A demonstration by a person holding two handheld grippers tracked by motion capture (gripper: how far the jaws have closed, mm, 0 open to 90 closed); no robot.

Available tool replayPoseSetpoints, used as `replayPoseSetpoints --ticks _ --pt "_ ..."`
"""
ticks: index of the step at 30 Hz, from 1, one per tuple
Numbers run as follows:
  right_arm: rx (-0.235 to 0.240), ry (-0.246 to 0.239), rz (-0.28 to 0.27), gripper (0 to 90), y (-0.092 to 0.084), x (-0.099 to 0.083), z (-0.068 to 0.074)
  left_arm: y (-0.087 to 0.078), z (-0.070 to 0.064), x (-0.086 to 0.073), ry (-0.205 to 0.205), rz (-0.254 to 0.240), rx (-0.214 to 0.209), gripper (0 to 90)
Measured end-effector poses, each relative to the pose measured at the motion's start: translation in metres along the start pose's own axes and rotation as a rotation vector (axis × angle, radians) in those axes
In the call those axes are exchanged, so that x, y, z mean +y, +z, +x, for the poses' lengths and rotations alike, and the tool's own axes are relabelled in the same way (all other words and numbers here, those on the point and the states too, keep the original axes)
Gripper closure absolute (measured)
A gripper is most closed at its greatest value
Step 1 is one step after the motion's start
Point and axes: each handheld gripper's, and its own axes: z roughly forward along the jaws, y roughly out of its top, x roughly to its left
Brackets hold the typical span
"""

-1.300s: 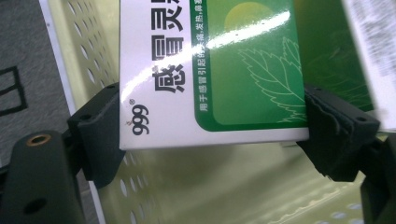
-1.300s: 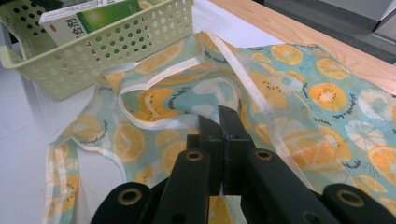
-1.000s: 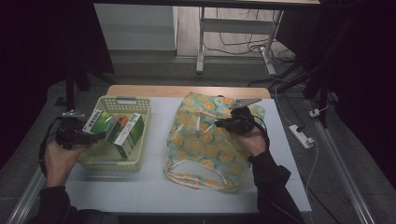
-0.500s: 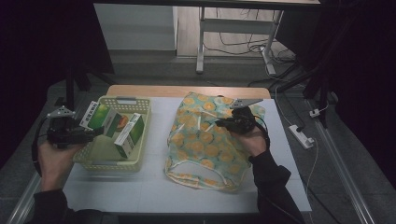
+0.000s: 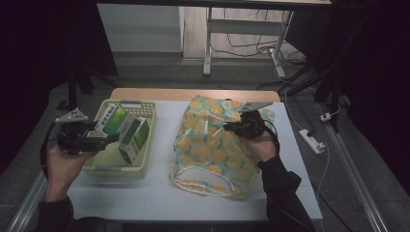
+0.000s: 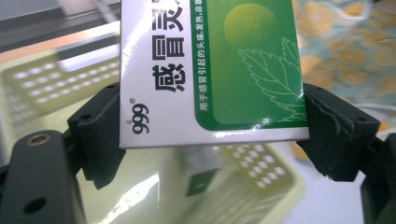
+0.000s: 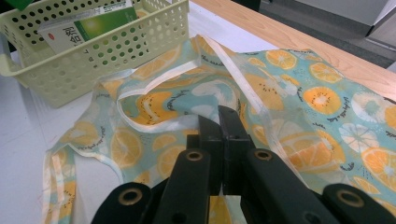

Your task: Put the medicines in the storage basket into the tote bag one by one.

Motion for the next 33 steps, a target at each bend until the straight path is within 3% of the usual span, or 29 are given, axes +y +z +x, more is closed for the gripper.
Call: replayPoseSetpoints --ticks 5,11,18,33 --pt "0.002 -0.002 0.001 89.9 0.0 0.0 0.0 0.012 -0.015 0.006 0.036 0.006 -0.08 17.0" --pt "0.002 0.002 0.0 89.9 0.0 0.0 0.0 0.027 -0.036 0.012 0.084 0.027 -0.139 17.0" --pt "0.005 0.0 0.001 89.9 0.001 0.0 0.0 0.056 -0.054 0.012 0.127 0.077 -0.227 17.0" --pt "0.008 -0.001 0.0 89.9 0.002 0.0 0.001 0.106 -0.1 0.013 0.205 0.163 -0.361 17.0"
